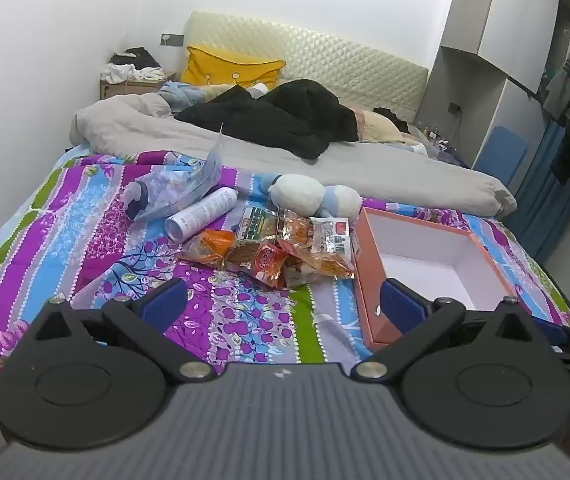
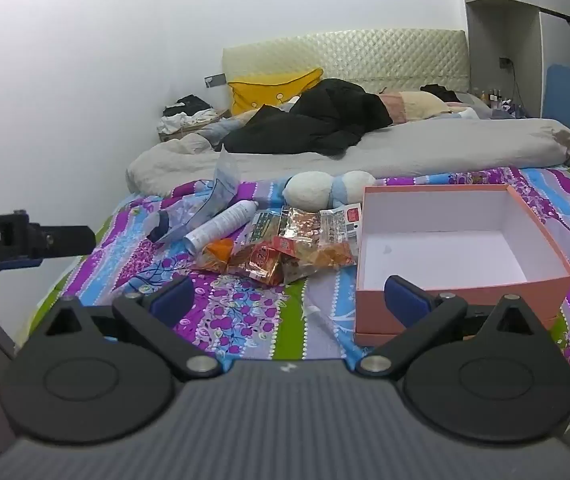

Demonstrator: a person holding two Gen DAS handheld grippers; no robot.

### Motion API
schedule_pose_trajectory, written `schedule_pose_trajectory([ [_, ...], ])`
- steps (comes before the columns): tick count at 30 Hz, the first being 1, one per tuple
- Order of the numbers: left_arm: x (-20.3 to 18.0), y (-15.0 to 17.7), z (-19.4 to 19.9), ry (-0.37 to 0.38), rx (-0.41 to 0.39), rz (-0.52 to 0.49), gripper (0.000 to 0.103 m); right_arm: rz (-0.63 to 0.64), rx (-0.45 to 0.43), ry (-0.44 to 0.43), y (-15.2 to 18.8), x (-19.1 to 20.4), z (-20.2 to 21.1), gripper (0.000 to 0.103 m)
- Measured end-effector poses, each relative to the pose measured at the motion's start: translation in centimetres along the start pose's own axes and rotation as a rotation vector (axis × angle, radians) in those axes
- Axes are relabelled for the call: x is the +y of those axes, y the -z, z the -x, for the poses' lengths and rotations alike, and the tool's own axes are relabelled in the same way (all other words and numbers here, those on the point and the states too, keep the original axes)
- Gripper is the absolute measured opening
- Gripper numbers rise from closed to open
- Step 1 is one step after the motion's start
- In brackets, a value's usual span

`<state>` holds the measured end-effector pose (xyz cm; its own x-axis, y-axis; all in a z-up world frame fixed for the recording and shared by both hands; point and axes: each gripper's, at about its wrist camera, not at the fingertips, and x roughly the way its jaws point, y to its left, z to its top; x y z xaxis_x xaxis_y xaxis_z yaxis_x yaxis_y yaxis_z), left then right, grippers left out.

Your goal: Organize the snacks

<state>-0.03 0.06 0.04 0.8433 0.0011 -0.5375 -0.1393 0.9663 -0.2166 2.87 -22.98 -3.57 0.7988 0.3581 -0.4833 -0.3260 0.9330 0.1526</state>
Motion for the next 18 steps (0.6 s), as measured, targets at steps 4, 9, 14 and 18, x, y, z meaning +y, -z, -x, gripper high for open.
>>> schedule_pose_trajectory([
  [4,-0.18,0.09,0.17,-0.01,-0.012,-0.02,0.103,0.009,-0.016,0.003,-0.1,0.38,0.18,0.103],
  [9,-0.55,0.07,-0.04,-0.013,-0.003,-0.021,0.103,-0.013,-0.008,-0.003,0.1,0.04,-0.03,0.103],
  [14,-0.2,0.45,-0.04,-0.018,-0.005,-0.022,0.103,0.003,0.008,-0.001,0.2,0.31,0.04,0.103],
  [18,0.02,0.25,0.24,-0.016,-0.009,-0.013,0.103,-0.001,0.011,-0.009,0.22,0.41,-0.05,0.103],
])
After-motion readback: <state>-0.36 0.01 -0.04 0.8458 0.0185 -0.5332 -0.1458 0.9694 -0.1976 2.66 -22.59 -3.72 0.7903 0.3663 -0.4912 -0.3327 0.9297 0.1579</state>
